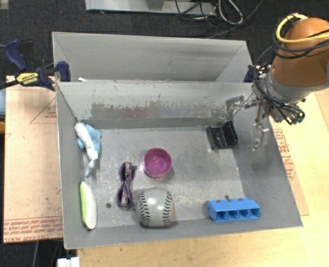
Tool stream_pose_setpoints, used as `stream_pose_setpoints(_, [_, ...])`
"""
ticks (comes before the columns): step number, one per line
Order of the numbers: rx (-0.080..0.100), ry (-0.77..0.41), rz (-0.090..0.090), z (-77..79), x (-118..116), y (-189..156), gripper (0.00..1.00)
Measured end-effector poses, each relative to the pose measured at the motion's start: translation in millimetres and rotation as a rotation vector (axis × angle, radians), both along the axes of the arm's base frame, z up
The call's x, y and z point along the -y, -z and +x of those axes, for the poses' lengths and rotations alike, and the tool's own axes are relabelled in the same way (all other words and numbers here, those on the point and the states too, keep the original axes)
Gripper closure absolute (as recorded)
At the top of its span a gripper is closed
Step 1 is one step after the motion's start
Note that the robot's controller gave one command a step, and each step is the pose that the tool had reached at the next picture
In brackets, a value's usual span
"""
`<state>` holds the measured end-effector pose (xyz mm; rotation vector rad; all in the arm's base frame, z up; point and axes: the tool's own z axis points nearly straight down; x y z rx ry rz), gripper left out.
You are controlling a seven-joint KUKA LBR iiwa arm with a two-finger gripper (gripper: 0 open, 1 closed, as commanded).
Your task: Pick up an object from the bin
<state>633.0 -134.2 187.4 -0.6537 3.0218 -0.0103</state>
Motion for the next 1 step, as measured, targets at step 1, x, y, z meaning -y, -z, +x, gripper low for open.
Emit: stream_pose_setpoints(1, [-0.004,-0.061,-0.002,14.1,2.6,53.4,1.0])
